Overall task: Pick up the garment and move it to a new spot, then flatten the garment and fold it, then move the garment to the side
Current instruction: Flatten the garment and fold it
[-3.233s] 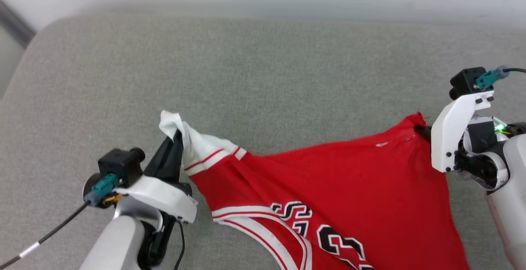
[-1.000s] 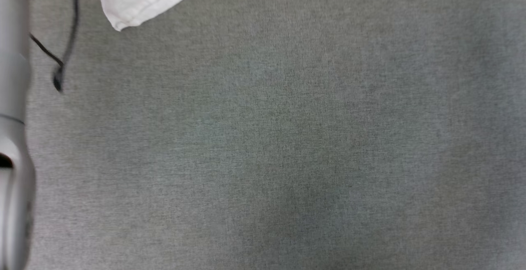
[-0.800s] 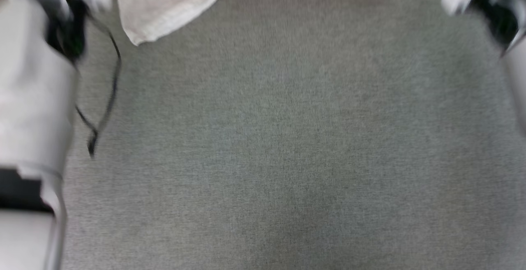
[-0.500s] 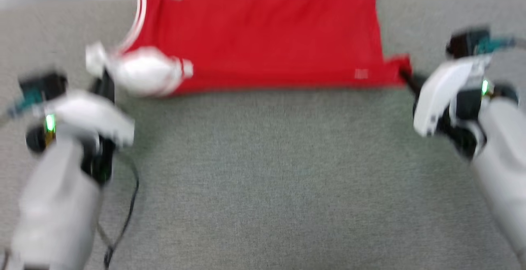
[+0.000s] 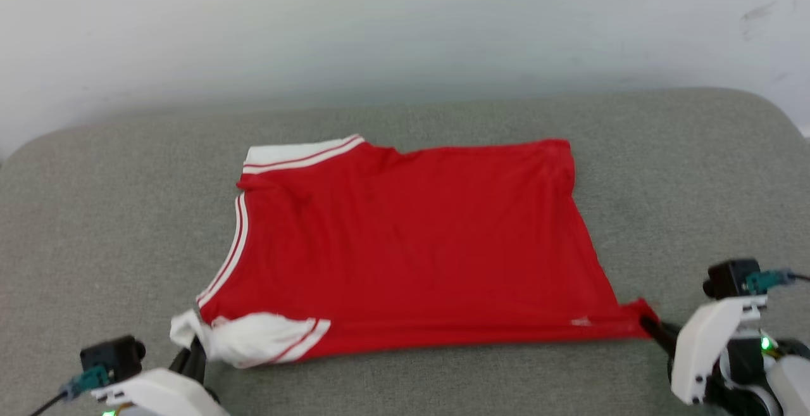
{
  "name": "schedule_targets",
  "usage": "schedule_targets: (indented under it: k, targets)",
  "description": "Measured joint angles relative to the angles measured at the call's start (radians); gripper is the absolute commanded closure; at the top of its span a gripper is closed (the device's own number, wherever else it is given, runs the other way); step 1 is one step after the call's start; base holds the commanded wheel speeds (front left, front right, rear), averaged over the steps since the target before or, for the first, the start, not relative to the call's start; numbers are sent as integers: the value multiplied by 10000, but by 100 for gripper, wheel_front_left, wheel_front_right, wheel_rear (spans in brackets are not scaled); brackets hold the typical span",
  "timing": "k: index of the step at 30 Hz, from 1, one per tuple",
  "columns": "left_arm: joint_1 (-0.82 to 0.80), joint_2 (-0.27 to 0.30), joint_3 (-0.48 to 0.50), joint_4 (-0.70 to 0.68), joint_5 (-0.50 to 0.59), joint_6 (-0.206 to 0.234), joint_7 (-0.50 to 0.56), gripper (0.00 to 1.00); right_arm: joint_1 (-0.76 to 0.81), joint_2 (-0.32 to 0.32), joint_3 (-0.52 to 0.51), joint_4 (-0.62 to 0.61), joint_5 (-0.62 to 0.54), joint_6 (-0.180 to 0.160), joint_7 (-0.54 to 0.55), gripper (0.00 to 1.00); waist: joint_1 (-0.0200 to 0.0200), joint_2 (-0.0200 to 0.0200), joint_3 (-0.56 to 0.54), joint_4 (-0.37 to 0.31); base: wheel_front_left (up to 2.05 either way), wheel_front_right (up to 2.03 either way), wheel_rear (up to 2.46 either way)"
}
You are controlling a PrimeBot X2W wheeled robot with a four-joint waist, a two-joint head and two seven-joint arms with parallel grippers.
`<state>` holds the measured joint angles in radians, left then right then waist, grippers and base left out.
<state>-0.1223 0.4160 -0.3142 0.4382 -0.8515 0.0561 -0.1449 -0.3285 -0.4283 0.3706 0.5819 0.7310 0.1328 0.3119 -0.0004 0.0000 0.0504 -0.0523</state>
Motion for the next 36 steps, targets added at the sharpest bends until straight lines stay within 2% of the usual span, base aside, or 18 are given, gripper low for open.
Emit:
schedule_targets:
  k: [5, 8, 13, 17, 21, 28, 35, 36]
  targets:
    - [1887, 407, 134, -2566, -291, 1174, 926, 100, 1679, -52, -1116, -1411, -554, 6, 976, 100, 0, 0, -383, -94, 0, 0, 0]
    - [2663, 596, 261, -3812, -412, 1747, 1248, 100, 2583, 201, -1933, -2451, -941, 2, 1710, 100, 1, 0, -395, -115, 0, 0, 0]
    - [2860, 880, 414, -5076, -405, 2171, 1540, 100, 3182, 1016, -3359, -4337, -1728, -8, 2435, 100, 2, 0, -182, -106, 0, 0, 0]
    - [2116, 1099, 330, -5244, -309, 2073, 1877, 100, 3047, 1714, -3904, -5154, -2266, -12, 2986, 100, 2, 0, 211, -84, 0, 0, 0]
    - [1022, 1076, 188, -4897, -230, 1802, 2096, 100, 2202, 2057, -3965, -5279, -2591, -15, 3160, 100, 5, 0, 735, -54, 0, 0, 0]
    - [-527, 702, 48, -3586, -355, 1145, 2080, 100, 951, 2159, -3950, -4380, -2763, -17, 2861, 100, 6, 0, 1569, 117, 0, 0, 0]
    - [-1401, 201, -226, -1939, -516, 516, 1962, 100, 57, 2077, -3526, -3137, -2757, -17, 2194, 100, 6, 0, 2097, 294, 0, 0, 0]
    - [-1476, 113, -280, -1708, -537, 405, 1962, 100, -28, 2057, -3455, -2941, -2757, -17, 2079, 85, 7, 0, 2130, 306, 0, 0, 0]
